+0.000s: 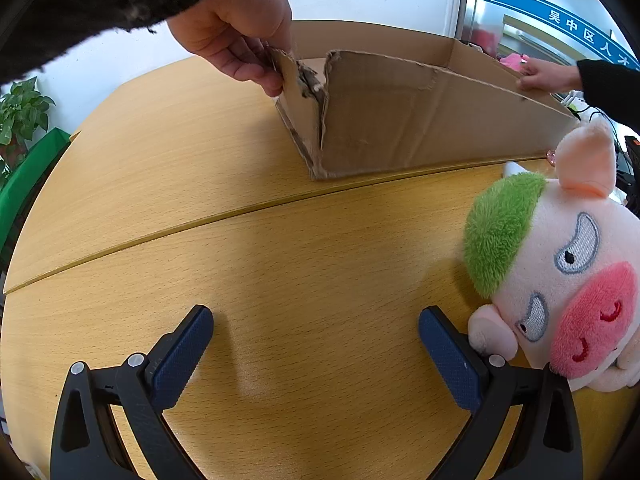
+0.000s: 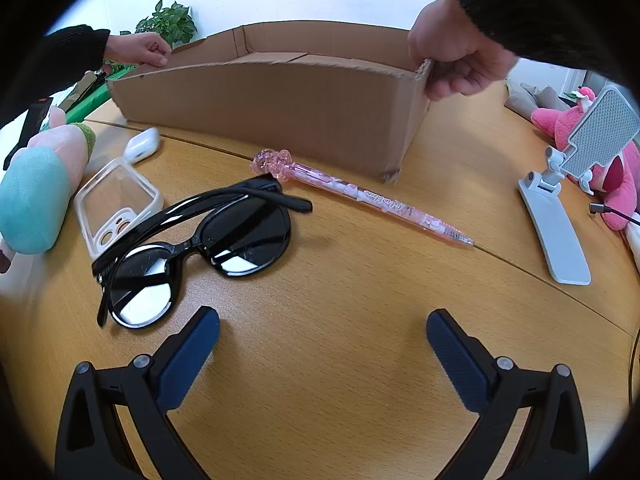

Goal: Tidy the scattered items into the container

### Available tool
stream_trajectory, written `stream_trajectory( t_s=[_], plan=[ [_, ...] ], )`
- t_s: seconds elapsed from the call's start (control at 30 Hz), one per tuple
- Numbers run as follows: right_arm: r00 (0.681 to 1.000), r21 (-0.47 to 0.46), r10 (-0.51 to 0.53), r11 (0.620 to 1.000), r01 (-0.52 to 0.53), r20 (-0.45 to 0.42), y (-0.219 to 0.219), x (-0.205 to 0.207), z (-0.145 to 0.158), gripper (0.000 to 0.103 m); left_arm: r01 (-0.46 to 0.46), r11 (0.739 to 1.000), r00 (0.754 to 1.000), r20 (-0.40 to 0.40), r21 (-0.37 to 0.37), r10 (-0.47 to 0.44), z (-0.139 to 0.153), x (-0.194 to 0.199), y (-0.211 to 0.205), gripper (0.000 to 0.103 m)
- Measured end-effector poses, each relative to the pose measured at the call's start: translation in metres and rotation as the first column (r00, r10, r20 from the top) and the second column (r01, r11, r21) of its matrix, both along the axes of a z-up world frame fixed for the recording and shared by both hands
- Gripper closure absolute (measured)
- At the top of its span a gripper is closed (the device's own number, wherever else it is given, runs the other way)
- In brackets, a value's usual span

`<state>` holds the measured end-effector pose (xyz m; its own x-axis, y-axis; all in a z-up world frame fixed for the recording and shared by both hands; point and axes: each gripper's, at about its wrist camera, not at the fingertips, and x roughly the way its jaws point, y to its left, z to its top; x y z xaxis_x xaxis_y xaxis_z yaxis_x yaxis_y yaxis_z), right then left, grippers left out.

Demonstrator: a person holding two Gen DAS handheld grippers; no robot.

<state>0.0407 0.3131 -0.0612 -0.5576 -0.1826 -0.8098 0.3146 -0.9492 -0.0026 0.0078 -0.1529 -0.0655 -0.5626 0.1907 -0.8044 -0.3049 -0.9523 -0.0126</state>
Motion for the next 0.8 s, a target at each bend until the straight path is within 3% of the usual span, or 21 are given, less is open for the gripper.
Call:
stream_trajectory(
  t_s=[0.67,0.8],
  plan=[
    [1.0,0.0,-0.027,1.0,0.027,0.0,0.0003,-0.0013,-0.0017,0.0,0.011,1.0,1.0,0.0,0.001,-0.011,-0.0007,-0.0002,0.0008,0.0],
    [0.999,0.0,-0.032,0.999,0.032,-0.001,0.0003,-0.0014,-0.002,0.0,-0.028,1.0,1.0,0.0,0.001,0.028,-0.0011,0.0007,0.0023,0.0]
  ],
)
